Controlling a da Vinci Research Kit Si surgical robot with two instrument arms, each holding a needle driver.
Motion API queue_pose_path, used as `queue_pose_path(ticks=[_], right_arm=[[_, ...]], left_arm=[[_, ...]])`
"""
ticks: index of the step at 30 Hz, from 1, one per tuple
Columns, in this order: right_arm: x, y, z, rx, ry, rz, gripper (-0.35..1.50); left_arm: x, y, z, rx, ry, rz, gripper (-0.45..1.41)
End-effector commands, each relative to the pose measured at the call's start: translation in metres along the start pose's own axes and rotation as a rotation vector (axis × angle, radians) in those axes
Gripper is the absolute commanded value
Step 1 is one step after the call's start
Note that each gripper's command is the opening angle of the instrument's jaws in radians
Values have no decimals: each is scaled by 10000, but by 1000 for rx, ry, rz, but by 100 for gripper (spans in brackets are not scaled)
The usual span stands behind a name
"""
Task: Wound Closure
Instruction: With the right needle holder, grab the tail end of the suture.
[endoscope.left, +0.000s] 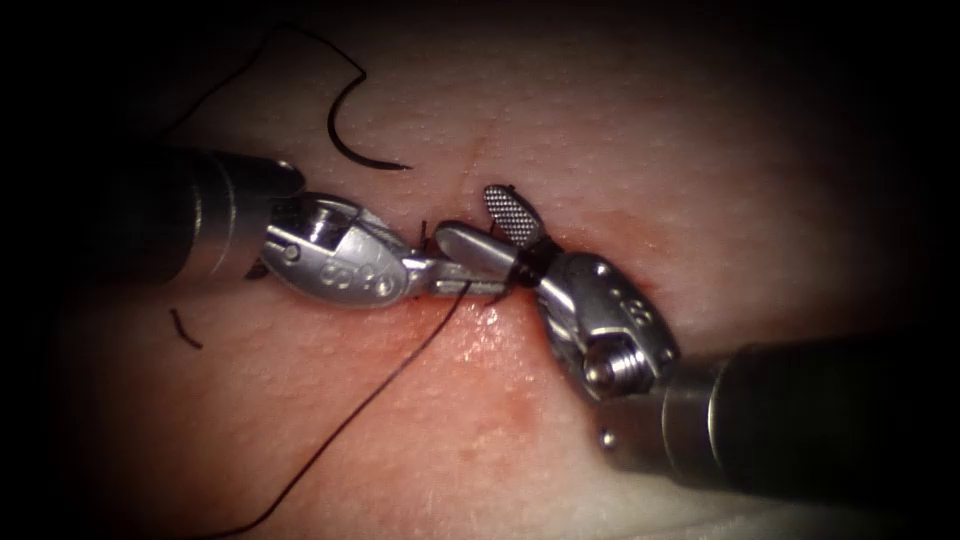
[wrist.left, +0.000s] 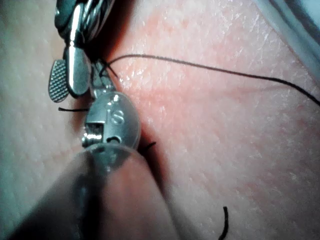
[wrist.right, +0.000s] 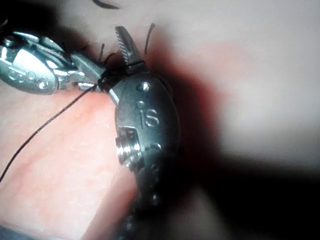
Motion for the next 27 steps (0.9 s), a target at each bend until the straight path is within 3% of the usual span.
queue_pose_path(ticks=[1, 10, 15, 27], right_arm=[[-6, 11, 3, -18, -3, 50, 98], [-17, 20, 6, -36, -33, 85, 93], [-29, 18, 7, -39, -88, 88, 63], [-35, 29, 16, -46, -93, 95, 81]], left_arm=[[-7, -2, 10, 4, -3, 0, -45], [-8, 2, 13, 5, -8, 4, -45], [-10, -2, 7, 2, -1, 1, -45], [-29, -1, 9, 2, -2, 6, -45]])
